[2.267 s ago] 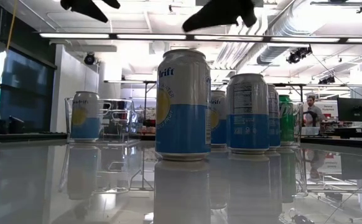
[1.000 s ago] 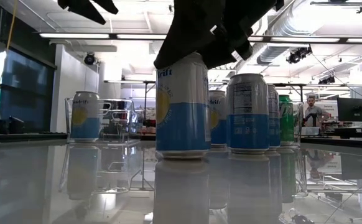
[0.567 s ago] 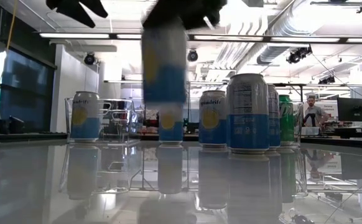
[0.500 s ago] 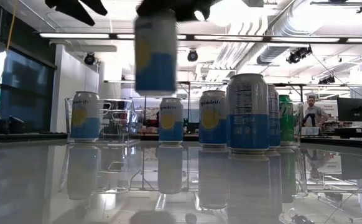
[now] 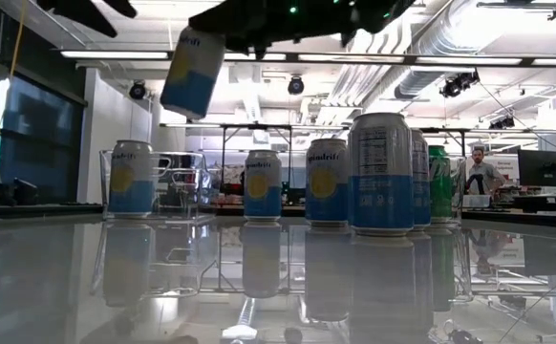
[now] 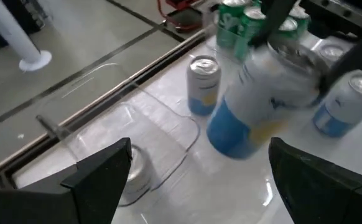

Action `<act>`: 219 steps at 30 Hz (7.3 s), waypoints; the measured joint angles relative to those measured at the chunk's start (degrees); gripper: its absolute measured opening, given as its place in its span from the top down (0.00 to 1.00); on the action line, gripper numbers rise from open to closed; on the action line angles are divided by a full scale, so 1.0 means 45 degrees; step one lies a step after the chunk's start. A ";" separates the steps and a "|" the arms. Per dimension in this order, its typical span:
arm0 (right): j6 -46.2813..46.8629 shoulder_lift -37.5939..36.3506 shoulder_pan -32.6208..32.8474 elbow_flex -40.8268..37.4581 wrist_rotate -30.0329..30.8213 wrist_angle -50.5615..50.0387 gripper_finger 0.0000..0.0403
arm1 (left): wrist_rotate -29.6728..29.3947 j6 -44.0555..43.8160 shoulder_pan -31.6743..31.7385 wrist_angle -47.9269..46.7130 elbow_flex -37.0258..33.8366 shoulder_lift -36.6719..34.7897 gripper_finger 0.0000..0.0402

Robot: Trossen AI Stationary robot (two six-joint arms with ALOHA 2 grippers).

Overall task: Sort soda cans
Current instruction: Put the blue-white soda can into the top left transparent bin

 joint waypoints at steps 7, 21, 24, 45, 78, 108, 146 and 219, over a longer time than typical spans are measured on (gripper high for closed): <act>-0.0742 0.2174 -0.1641 0.3097 -0.2836 -0.1067 0.41 | -0.0654 -0.1194 -0.0033 -0.0859 0.0000 -0.1420 0.11; -0.1802 0.6153 -0.3496 0.9029 -0.5136 -0.6567 0.41 | -0.0549 -0.1293 -0.0040 -0.1016 0.0000 -0.1389 0.11; -0.1590 0.6552 -0.3623 0.9101 -0.5934 -0.6613 0.41 | -0.0532 -0.1094 -0.0040 -0.1015 0.0000 -0.1233 0.11; -0.1659 0.7234 -0.3610 0.9028 -0.6834 -0.7182 0.38 | -0.0527 -0.0852 -0.0041 -0.1010 0.0000 -0.1042 0.11; -0.0571 0.7125 -0.3554 0.9004 -0.6523 -0.5607 0.20 | -0.0472 -0.0854 -0.0044 -0.1010 0.0000 -0.1044 0.11; -0.2832 0.3784 -0.4834 0.8999 -0.3760 -1.3876 0.20 | -0.1848 -0.5574 -0.3857 -0.1111 0.0000 0.3019 0.11; 0.0055 -0.5940 -0.3614 -0.0237 -0.2895 -1.1895 0.23 | -0.4490 -1.1554 -0.4228 -0.1483 -0.0005 0.7985 0.11; -0.2027 0.2224 -0.2286 0.4744 0.2725 -0.9214 0.31 | -0.2666 -0.7297 -0.0503 -0.1506 -0.3008 0.2371 0.11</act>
